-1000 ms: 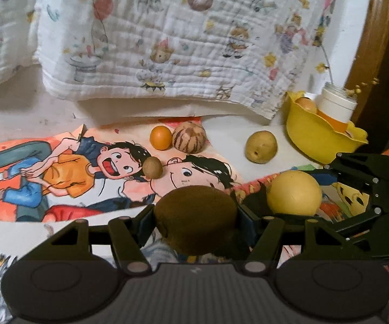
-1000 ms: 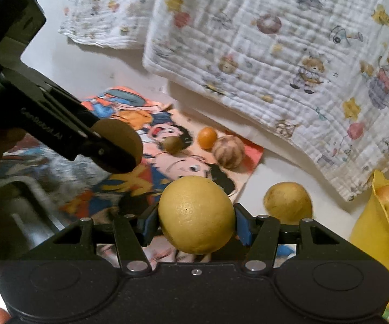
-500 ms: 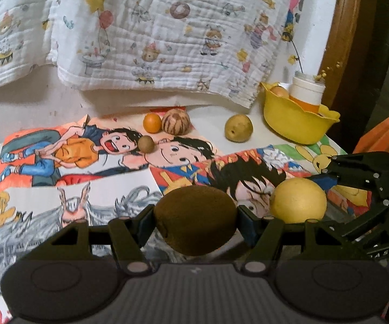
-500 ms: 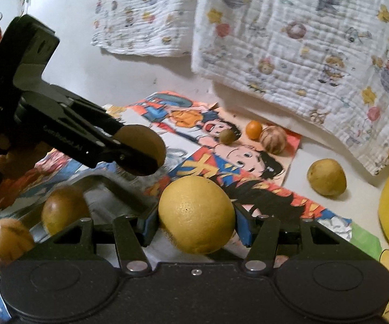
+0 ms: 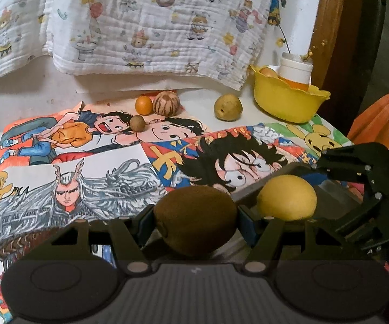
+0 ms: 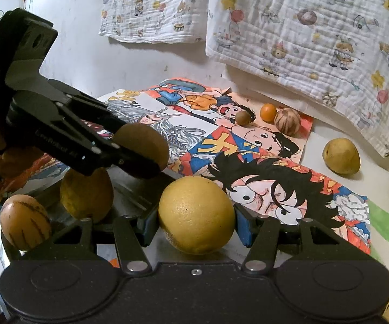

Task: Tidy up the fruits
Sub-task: 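Carry the kiwi and lemon over the grey tray and open both tools to release them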

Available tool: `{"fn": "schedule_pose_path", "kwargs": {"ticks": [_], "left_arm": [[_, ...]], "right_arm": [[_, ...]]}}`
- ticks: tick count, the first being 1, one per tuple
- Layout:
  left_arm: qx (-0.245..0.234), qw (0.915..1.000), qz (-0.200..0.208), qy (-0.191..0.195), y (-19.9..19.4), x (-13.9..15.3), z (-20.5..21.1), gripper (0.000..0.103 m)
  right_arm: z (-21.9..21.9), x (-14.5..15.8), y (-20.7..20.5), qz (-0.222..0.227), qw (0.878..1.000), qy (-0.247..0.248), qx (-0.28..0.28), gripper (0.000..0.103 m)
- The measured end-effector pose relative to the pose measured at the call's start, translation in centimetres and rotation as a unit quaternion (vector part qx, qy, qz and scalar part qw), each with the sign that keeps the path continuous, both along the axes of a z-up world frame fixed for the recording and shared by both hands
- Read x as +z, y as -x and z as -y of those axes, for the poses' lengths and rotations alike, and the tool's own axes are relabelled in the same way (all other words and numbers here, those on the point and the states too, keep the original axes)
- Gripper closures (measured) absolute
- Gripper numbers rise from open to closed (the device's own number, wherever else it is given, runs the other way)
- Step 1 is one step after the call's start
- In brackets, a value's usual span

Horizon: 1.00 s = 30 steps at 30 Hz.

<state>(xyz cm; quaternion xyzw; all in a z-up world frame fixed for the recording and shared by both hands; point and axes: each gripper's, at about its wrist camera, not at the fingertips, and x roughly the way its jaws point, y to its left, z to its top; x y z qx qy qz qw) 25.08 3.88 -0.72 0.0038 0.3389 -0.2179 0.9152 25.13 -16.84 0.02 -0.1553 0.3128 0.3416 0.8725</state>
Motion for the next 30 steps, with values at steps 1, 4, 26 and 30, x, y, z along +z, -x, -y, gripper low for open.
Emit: {"fn": "schedule_pose_path", "kwargs": {"ticks": [1, 4, 26, 30], "left_arm": [[0.0, 1.0, -0.001, 0.0, 0.1, -0.1, 0.0, 0.035], [0.001, 1.0, -0.005, 0.002, 0.3, -0.3, -0.1, 0.035], [0.028, 0.9992, -0.023, 0.014, 1.3, -0.6, -0.7, 0.034], [0.04, 0.9981, -0.032, 0.034, 1.3, -0.5, -1.2, 0.034]], "right_arm": [[0.0, 0.0, 0.0, 0.0, 1.0, 0.001, 0.0, 0.044], [0.0, 0.0, 0.1, -0.001, 1.0, 0.002, 0.001, 0.044], [-0.2, -0.6, 0.7, -0.015, 1.0, -0.003, -0.011, 0.043], [-0.3, -0.7, 0.7, -0.013, 1.0, 0.0, -0.013, 0.043]]}}
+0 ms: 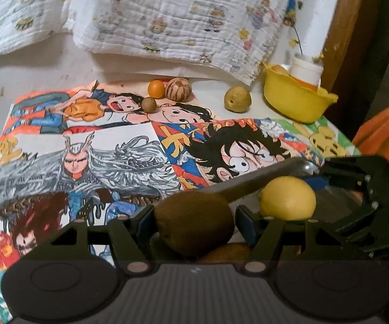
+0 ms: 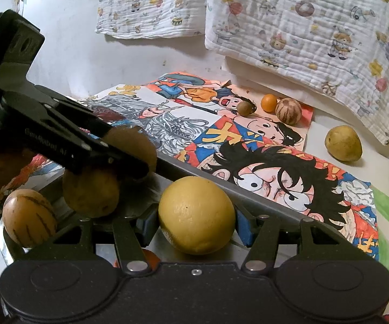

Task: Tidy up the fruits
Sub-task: 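Carry the kiwi and lemon over the grey tray and open both tools to release them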

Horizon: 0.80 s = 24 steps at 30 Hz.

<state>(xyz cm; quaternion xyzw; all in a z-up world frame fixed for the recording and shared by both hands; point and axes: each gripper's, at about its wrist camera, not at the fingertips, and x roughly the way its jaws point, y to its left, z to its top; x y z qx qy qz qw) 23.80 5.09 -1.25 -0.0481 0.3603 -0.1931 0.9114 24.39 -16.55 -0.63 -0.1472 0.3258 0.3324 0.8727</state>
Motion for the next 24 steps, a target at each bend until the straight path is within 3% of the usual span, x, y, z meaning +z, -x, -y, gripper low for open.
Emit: {"fn": "schedule_pose_path", "kwargs": {"ticks": [6, 14, 16, 24], "left_arm": [[0.022, 0.9992, -0.004, 0.034, 0.2, 0.7, -1.5, 0.032], [0.027, 0.9986, 0.037, 0.024, 2.6, 2.8, -1.3, 0.013], [0.03, 0.9981, 0.051, 0.016, 3.6, 3.2, -1.2, 0.003], [0.029, 0.9962, 0.082, -0.012, 8.1, 3.7, -0.6, 0.001]], "right_arm": [[0.4, 0.4, 0.4, 0.005, 1.0, -0.01, -0.01, 0.039], [0.8, 1.5, 2.2, 0.014, 0.999, -0.027, -0.017, 0.022], [0.9, 1.9, 2.9, 0.02, 0.999, -0.03, -0.018, 0.017], [1.6, 3.1, 6.2, 0.03, 0.999, -0.039, -0.018, 0.005]]}}
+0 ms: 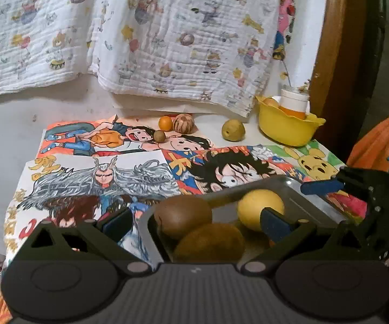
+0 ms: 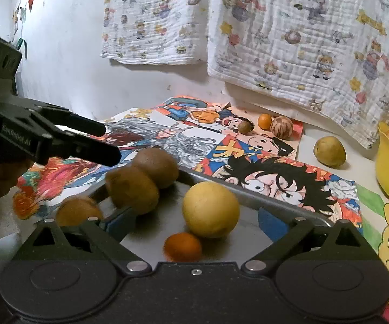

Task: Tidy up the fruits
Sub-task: 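Carry the kiwi and lemon over the grey tray and open both tools to release them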

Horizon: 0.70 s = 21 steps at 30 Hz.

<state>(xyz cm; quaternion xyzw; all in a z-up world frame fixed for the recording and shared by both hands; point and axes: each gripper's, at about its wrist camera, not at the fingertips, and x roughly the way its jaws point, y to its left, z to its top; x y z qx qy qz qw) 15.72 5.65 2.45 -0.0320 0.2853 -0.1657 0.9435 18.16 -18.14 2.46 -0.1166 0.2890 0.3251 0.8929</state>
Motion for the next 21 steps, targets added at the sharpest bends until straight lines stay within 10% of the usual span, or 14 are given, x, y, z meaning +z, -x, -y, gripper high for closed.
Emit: {"fn": "schedule_pose_path", "kwargs": {"ticks": [21], "left_arm": [[-0.077, 0.9873, 0.012, -0.139, 9.1, -2.6, 1.3, 0.0]], "right_arm": [[2.2, -0.3, 8.7, 0.013, 0.998, 0.064, 0.002, 0.001]]}}
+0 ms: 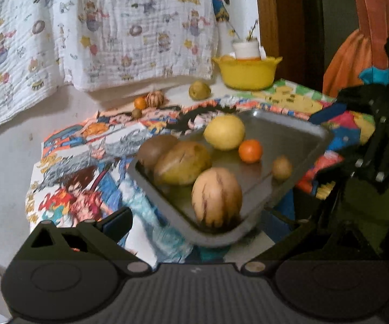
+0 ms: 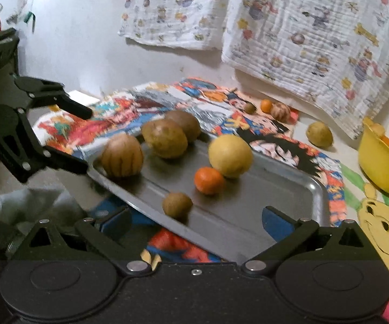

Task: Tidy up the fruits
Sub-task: 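Carry the kiwi and lemon over the grey tray and open both tools to release them, then move both open tools back to the remaining fruits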

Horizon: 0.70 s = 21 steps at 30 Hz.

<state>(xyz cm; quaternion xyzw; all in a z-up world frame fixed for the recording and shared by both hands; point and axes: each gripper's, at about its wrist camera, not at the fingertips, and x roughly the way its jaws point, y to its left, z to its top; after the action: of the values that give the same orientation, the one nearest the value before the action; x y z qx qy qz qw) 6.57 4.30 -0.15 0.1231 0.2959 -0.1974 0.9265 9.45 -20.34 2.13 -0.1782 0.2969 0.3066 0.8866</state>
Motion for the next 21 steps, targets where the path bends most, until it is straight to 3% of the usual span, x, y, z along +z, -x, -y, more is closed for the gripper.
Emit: {"fn": "schedule_pose_path", "kwargs": {"ticks": [6, 15, 21], "left_arm": [[0.018, 0.9997, -0.008, -0.015, -0.1, 0.3, -1.8, 0.0], [0.07, 0.997, -0.02, 0.025, -1.9, 1.1, -4.3, 0.0], [0.083, 0.9961, -0.011, 0.027, -3.7, 2.0, -4.3, 0.0]], "right_arm": [[1.7, -0.4, 0.1, -0.004, 0.999, 0.024, -0.035, 0.001], [5.1, -0.5, -1.2, -0.031, 0.994, -0.017, -0.107, 0.001], [5.8, -0.2, -3.2, -0.03, 0.99, -0.035, -0.131, 0.001]]}}
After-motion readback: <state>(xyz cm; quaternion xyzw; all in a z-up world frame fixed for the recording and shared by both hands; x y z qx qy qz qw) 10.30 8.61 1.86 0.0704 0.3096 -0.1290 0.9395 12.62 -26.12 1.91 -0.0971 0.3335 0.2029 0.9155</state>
